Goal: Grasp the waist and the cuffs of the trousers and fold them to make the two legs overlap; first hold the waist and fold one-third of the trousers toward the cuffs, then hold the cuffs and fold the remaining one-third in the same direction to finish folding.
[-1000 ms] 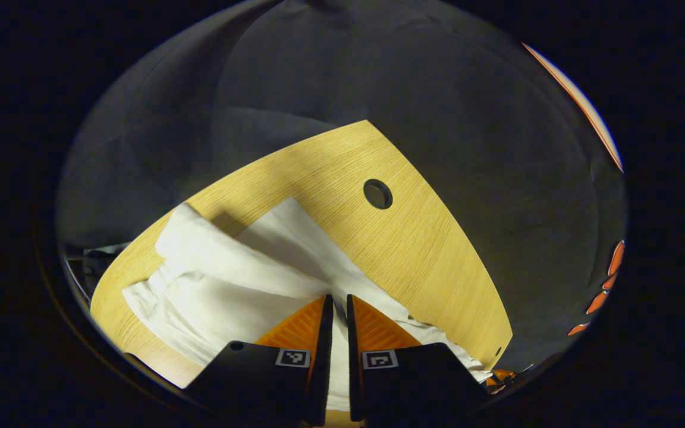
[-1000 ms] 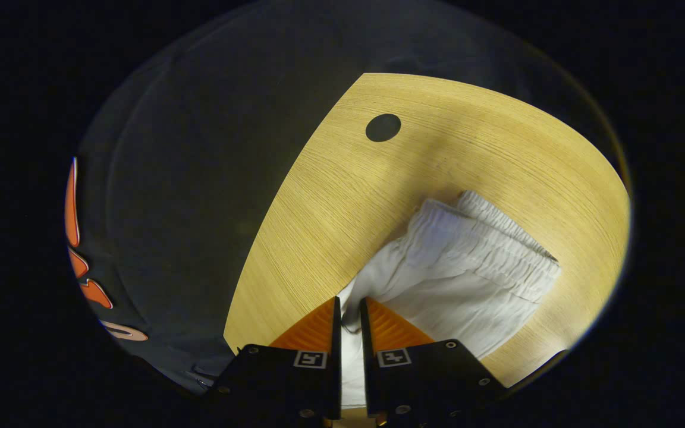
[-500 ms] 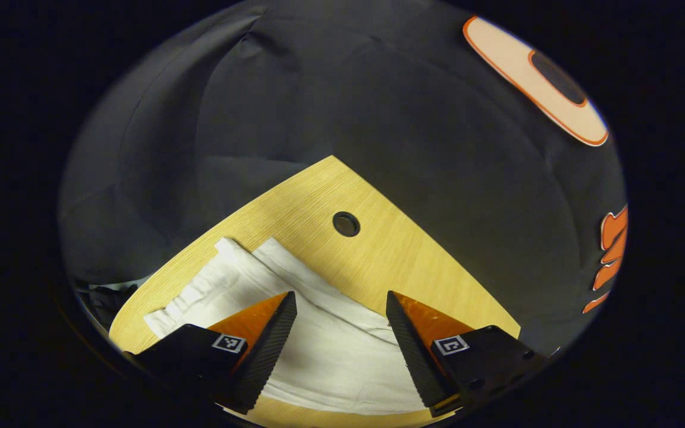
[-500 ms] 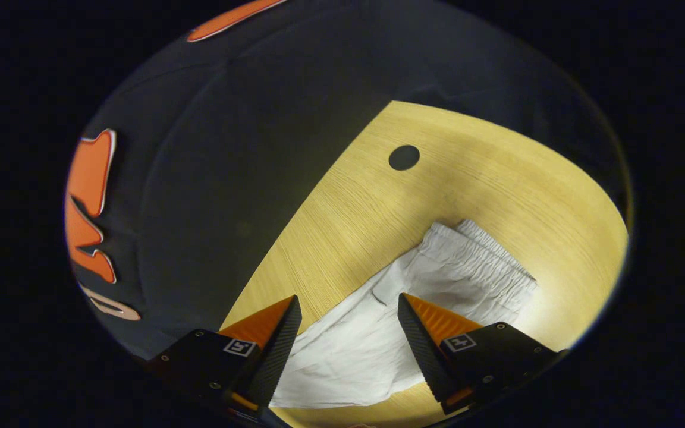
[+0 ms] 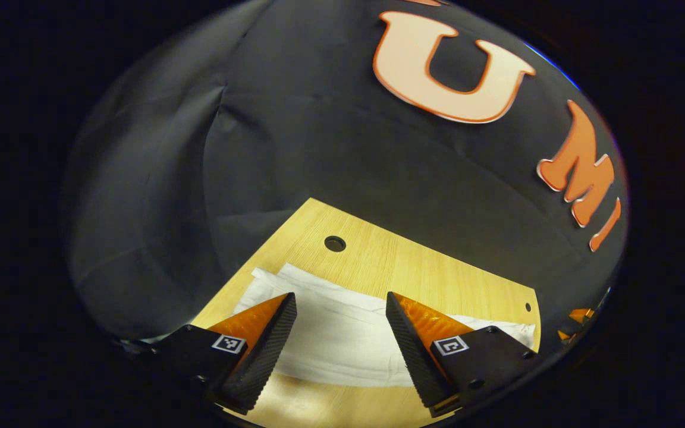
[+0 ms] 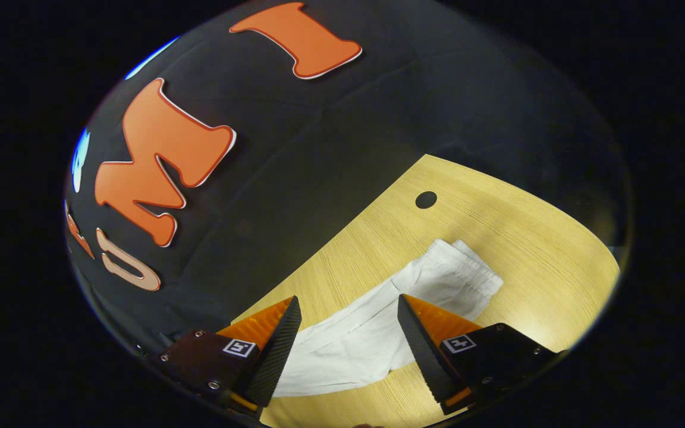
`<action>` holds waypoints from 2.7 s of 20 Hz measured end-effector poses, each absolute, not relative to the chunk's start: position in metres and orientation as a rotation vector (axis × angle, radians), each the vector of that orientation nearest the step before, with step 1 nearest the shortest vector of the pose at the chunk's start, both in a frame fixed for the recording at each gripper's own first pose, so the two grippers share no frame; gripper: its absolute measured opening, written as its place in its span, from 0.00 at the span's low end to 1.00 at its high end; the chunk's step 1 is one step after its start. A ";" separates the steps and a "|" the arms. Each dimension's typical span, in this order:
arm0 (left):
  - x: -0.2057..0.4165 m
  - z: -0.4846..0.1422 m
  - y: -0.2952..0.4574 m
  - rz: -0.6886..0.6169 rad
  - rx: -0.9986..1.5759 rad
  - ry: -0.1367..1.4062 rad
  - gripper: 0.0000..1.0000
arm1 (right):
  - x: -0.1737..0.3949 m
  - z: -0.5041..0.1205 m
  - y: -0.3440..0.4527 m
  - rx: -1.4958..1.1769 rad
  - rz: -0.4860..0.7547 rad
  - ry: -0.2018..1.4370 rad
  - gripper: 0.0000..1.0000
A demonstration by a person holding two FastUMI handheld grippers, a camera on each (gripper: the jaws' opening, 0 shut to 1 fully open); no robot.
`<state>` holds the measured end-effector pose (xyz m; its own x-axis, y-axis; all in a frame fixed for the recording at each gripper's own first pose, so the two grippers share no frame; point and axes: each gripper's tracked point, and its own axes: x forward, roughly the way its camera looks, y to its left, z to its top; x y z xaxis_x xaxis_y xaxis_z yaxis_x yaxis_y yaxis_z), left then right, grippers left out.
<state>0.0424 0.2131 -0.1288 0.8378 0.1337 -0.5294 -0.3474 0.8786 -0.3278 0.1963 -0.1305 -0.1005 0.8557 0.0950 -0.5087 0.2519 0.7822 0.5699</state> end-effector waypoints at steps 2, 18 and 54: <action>0.014 -0.112 0.203 0.247 -0.368 0.472 0.99 | 0.170 -0.104 -0.135 0.684 -0.105 0.540 0.98; -0.067 -0.075 0.150 0.353 -0.243 0.261 0.98 | 0.184 -0.222 -0.231 0.831 -0.282 0.686 0.98; -0.056 -0.103 0.191 0.473 -0.299 0.319 0.98 | 0.277 -0.132 -0.114 0.656 -0.027 0.615 0.06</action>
